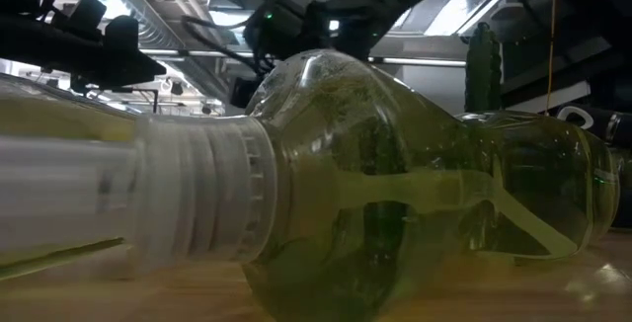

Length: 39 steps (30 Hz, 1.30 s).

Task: Pick & Place Kitchen Sink Supplies
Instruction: Put the blue sponge into the top right transparent bin

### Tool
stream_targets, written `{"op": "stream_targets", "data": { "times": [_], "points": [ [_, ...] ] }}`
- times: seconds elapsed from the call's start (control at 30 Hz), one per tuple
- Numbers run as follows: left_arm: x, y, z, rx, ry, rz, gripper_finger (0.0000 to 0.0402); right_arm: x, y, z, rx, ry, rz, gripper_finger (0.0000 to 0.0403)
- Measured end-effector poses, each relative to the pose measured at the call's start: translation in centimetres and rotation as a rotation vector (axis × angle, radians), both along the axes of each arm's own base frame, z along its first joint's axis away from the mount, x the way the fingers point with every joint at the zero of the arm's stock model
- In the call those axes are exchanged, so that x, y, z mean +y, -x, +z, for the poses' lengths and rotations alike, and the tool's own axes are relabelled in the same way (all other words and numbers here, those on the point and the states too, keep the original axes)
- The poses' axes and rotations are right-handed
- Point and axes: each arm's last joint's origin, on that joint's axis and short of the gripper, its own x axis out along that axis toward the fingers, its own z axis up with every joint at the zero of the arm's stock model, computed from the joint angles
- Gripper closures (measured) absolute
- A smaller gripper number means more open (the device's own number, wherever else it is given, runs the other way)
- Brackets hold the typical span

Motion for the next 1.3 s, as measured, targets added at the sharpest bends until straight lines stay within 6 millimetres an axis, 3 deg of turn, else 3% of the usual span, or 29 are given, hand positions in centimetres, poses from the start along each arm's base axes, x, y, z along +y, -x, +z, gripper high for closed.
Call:
{"op": "stream_targets", "data": {
  "times": [0.23, 0.63, 0.83, 1.03, 1.23, 1.3],
  "points": [
    [0.0, 0.0, 0.0, 0.001, 0.0, 0.0, 0.0221, -1.0, -0.3, 0.6, 0.024, 0.008, -0.027, 0.0213],
    [0.0, 0.0, 0.0, 0.001, 0.0, 0.0, 0.0221, -2.8, 0.6, 0.1, 0.108, -0.109, -0.047, 0.0309],
    [0.0, 0.0, 0.0, 0.001, 0.0, 0.0, 0.0222, -2.8, 1.2, 0.0, 0.17, -0.135, -0.083, 0.0387],
    [0.0, 0.0, 0.0, 0.001, 0.0, 0.0, 0.0221, -2.9, 1.9, 0.3, 0.216, -0.197, -0.16, 0.0391],
    [0.0, 0.0, 0.0, 0.001, 0.0, 0.0, 0.0222, -4.1, 3.2, 2.7, 0.221, -0.23, -0.229, 0.0397],
    [0.0, 0.0, 0.0, 0.003, 0.0, 0.0, 0.0221, -4.5, 3.7, 4.4, 0.19, -0.238, -0.241, 0.0397]
  ]
}}
